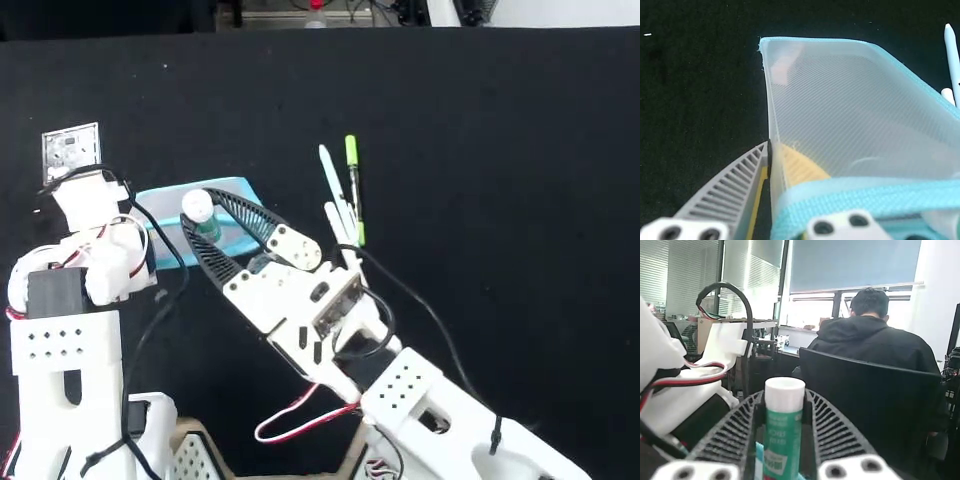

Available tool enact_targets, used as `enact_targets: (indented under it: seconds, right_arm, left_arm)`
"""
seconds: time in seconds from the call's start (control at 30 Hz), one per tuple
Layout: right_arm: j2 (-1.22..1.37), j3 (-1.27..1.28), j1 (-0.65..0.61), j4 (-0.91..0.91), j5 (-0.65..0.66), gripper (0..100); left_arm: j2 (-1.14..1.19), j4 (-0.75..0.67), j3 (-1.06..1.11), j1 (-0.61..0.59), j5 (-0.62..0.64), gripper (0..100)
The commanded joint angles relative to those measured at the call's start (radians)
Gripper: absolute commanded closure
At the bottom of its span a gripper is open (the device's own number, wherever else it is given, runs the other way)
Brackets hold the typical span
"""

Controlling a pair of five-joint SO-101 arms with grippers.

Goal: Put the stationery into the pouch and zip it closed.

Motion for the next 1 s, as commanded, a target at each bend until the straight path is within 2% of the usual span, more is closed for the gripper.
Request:
enact_targets:
  seconds: [0.0, 0.37, 0.6, 0.97]
  right_arm:
    - [0.01, 0.004, 0.021, -0.015, -0.005, 98.7]
    - [-0.282, 0.166, 0.021, 0.002, 0.0, 98.7]
    - [-0.458, 0.199, 0.021, 0.288, 0.002, 98.7]
    - [-0.737, 0.214, 0.021, 0.603, 0.002, 98.7]
  left_arm:
    - [0.025, 0.002, 0.027, -0.007, -0.005, 97]
    - [0.025, -0.002, 0.027, -0.007, -0.005, 97]
    - [0.025, -0.002, 0.027, -0.005, -0.005, 97]
    - [0.025, -0.002, 0.027, -0.008, -0.005, 97]
